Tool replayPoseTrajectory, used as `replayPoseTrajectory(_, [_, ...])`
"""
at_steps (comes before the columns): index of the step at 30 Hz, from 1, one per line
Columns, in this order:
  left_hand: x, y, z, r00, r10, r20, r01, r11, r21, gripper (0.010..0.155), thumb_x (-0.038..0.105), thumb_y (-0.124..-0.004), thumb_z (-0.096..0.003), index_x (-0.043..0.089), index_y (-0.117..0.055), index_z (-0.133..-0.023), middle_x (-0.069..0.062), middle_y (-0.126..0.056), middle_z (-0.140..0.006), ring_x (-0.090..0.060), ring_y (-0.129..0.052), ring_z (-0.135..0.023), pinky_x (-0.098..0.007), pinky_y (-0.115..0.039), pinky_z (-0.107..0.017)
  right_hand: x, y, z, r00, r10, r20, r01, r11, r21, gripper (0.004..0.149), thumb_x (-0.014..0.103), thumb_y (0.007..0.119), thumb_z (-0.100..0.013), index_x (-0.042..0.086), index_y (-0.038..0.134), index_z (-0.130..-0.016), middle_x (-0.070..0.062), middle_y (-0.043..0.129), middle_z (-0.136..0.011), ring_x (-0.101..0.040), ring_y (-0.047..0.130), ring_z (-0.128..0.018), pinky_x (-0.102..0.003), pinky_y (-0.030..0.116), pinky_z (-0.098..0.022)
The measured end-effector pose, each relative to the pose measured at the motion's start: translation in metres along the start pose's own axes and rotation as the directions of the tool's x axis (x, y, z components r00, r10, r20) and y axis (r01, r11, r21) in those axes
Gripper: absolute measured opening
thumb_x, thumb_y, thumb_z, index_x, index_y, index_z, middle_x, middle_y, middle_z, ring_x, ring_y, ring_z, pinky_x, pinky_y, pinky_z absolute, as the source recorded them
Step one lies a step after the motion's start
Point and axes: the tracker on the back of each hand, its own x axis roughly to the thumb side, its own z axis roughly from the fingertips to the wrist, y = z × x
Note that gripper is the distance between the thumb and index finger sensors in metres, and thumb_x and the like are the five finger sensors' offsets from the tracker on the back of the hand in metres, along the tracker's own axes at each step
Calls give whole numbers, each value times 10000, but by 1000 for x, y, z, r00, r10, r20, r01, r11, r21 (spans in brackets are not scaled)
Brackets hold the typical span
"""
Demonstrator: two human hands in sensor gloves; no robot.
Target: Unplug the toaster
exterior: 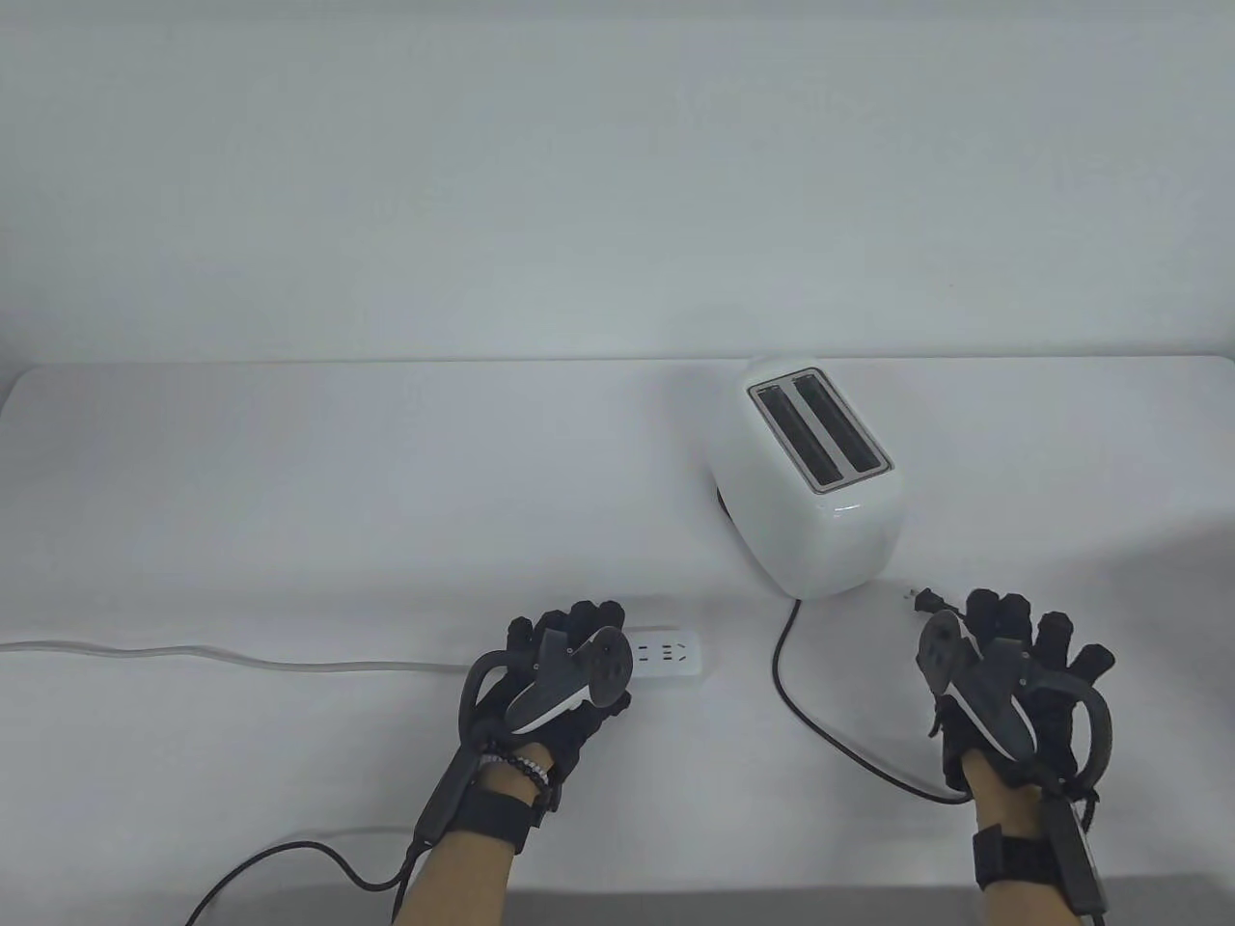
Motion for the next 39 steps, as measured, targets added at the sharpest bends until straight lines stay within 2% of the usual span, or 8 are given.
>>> replayPoseTrajectory(6, [-3,12,8,999,31,15,-32,998,59,992,667,-750,-390,382,-224,-1182,5,-326,-1311,-416,-374,-1213,-712,-342,-840,22,-20,15,993,-61,99,63,998,-21,926,712,681,-301,259,456,-1076,-96,475,-1166,-521,472,-1020,-796,422,-615])
replayPoseTrajectory(11, [-5,24,15,998,46,47,-50,994,97,993,673,-749,-387,377,-238,-1185,-6,-287,-1316,-458,-296,-1214,-748,-310,-807,47,-34,28,980,-90,176,98,994,-39,949,737,667,-293,271,429,-1084,-101,425,-1180,-539,427,-1026,-810,390,-611])
replayPoseTrajectory(17, [-8,29,18,997,57,58,-62,993,102,995,676,-750,-384,368,-252,-1189,-26,-270,-1317,-486,-284,-1196,-762,-300,-790,79,-43,42,958,-132,254,150,987,-56,960,748,658,-293,273,411,-1089,-104,392,-1187,-549,394,-1029,-817,371,-607])
replayPoseTrajectory(29, [-7,29,17,997,45,56,-51,992,112,996,677,-750,-383,371,-252,-1189,-28,-260,-1319,-489,-269,-1195,-765,-288,-786,126,-44,55,918,-177,354,208,977,-51,968,753,653,-296,271,395,-1094,-111,366,-1191,-558,371,-1028,-822,358,-603])
replayPoseTrajectory(39, [-6,29,17,998,39,47,-44,992,114,989,677,-749,-384,373,-260,-1188,-14,-260,-1320,-488,-266,-1196,-763,-288,-787,139,-32,52,905,-173,388,202,979,-34,966,754,651,-298,272,391,-1094,-113,361,-1190,-557,370,-1027,-821,356,-602])
